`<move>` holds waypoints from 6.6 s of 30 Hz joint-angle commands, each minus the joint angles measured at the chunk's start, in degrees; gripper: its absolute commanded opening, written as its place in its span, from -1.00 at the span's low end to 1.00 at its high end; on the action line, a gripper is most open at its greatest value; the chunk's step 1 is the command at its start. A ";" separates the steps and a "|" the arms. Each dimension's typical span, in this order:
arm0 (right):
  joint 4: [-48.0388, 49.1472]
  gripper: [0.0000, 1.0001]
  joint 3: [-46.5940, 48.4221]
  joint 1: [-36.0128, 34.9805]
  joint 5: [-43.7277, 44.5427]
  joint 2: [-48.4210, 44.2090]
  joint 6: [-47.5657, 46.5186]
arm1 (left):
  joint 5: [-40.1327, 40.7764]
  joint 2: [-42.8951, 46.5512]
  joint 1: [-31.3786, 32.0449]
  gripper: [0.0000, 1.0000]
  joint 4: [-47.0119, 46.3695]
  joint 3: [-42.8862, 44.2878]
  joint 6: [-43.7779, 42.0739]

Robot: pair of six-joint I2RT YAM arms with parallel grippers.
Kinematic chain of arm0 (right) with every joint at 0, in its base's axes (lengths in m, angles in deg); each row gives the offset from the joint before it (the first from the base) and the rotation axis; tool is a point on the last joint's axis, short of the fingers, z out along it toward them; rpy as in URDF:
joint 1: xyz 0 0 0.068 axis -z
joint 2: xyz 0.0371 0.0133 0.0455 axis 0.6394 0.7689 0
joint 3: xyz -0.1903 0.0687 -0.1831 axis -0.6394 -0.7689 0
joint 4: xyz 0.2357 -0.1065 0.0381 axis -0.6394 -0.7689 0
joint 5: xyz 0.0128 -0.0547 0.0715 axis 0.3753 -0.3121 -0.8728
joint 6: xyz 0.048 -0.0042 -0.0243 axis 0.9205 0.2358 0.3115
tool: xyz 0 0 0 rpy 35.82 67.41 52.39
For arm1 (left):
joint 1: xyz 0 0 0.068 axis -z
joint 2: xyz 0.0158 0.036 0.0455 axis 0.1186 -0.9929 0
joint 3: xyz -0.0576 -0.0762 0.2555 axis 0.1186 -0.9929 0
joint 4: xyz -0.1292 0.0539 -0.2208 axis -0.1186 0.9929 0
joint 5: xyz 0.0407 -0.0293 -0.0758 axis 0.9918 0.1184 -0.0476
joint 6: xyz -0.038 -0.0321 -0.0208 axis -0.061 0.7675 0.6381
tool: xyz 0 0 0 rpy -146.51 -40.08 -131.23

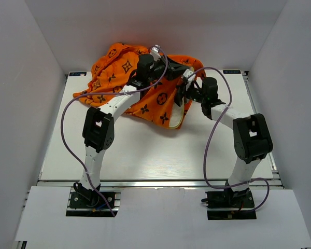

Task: Put the pillow into the pillowcase

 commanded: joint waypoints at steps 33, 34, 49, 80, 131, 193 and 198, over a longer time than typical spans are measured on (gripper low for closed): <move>-31.43 0.79 -4.14 22.23 -10.57 -20.44 9.58 | 41.97 -9.49 11.73 0.89 63.27 24.96 -54.14; -31.60 0.79 -4.67 22.59 -10.66 -21.49 9.41 | 43.74 -9.85 11.99 0.96 62.64 24.34 -54.15; -30.94 0.79 -9.89 25.04 -3.83 -23.46 13.75 | 56.32 -14.61 10.60 -0.33 58.60 13.55 -53.28; -35.48 0.42 24.59 -2.02 2.43 9.09 39.28 | 50.44 30.21 -2.24 -1.00 53.67 -10.72 -46.41; -6.91 -1.00 -14.16 12.02 -15.93 -21.23 56.33 | 51.04 14.51 -6.02 -1.00 53.06 -26.54 -43.33; -39.08 0.30 -0.63 3.25 15.09 -5.07 2.21 | 29.43 13.26 -3.12 -1.00 42.25 -33.49 -38.77; -38.81 0.33 0.16 1.76 16.23 -2.25 0.97 | 29.43 13.26 -4.00 -1.00 42.16 -33.23 -39.20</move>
